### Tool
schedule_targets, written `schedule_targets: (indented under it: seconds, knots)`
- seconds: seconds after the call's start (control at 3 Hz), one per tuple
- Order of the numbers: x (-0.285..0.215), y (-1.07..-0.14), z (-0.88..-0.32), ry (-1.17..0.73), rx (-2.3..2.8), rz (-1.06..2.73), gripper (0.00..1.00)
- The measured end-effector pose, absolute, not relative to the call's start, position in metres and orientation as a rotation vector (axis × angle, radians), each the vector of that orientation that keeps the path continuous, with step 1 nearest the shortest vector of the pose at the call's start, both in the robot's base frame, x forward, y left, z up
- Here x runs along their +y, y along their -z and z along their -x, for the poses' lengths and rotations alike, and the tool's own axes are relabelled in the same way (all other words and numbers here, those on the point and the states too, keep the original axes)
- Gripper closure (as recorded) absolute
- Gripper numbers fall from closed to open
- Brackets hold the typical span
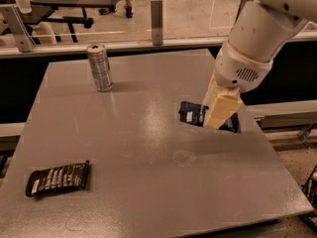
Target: Pick rxbar blueberry
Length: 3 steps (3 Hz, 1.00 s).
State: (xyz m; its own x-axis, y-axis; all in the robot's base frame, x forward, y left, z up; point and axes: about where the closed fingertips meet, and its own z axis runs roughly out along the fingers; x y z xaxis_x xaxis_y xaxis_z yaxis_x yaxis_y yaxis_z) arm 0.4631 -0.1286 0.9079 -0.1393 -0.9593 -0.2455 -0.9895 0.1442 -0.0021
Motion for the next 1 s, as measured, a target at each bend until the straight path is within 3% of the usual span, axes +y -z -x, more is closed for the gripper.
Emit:
schedule_targets:
  seconds: [1.0]
  knots:
    - [-0.099,-0.967,-0.463,-0.303,2.074,1.931,1.0]
